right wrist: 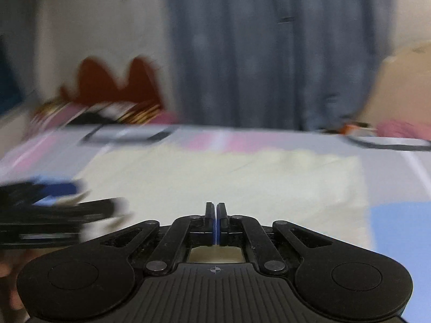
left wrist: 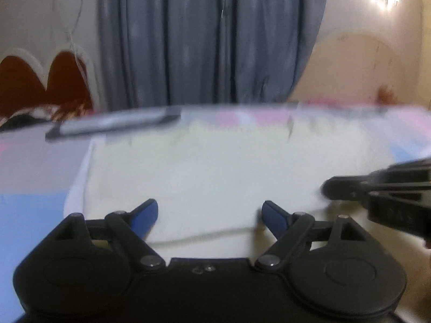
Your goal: Fold small clothes
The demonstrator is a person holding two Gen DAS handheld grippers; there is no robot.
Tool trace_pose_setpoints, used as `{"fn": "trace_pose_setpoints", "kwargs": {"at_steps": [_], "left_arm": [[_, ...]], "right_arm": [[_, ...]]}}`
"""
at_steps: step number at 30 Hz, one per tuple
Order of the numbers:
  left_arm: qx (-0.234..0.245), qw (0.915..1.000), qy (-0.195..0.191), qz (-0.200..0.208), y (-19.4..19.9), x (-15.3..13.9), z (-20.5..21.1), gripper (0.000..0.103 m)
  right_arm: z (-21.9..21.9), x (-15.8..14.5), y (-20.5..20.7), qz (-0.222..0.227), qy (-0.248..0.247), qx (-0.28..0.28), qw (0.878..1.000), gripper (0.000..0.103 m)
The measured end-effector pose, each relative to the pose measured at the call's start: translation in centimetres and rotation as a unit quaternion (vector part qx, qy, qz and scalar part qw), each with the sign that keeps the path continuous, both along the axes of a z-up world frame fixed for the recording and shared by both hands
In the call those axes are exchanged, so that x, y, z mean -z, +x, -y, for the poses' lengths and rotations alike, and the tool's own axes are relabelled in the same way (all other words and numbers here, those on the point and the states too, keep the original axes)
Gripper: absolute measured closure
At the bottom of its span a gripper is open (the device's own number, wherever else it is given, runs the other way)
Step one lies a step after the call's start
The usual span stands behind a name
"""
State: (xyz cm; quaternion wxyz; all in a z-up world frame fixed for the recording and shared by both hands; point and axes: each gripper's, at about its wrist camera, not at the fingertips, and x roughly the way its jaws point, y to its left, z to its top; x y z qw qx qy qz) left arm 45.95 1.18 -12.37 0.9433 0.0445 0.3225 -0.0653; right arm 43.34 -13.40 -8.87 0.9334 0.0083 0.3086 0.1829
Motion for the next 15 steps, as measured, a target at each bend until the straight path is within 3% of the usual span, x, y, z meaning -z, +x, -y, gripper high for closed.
{"fn": "trace_pose_setpoints", "kwargs": {"at_steps": [2,3,5,7,9,12,15], "left_arm": [[-0.009,0.9999,-0.013,0.006,-0.5,-0.2,-1.2,0.019],[-0.018,0.9998,0.0,0.008,-0.7,-0.5,-1.7,0.019],[-0.033,0.9994,0.011,0.007,-0.9,-0.4,-3.2,0.019],[-0.045,0.9989,-0.016,-0.004,-1.0,-0.2,-5.1,0.018],[-0.046,0.9988,-0.014,-0.004,-1.0,-0.3,-5.0,0.019],[-0.05,0.9988,-0.005,-0.002,-1.4,-0.8,-4.0,0.022],[-0.043,0.9991,-0.002,-0.003,-1.6,-1.0,-3.4,0.021]], "right_arm": [[-0.2,1.2,-0.2,-0.011,-0.024,0.01,1.0,0.103],[0.8,1.2,-0.4,-0.007,-0.017,0.027,0.999,0.103],[3.7,0.9,-0.7,-0.002,-0.035,0.1,0.994,0.103],[8.1,1.4,-0.6,-0.023,-0.005,0.17,0.985,0.103],[9.8,1.4,-0.5,-0.036,0.033,0.164,0.985,0.103],[8.2,0.5,-0.2,-0.031,-0.01,0.146,0.989,0.103],[8.3,-0.1,-1.0,-0.006,0.004,0.143,0.99,0.103]]}}
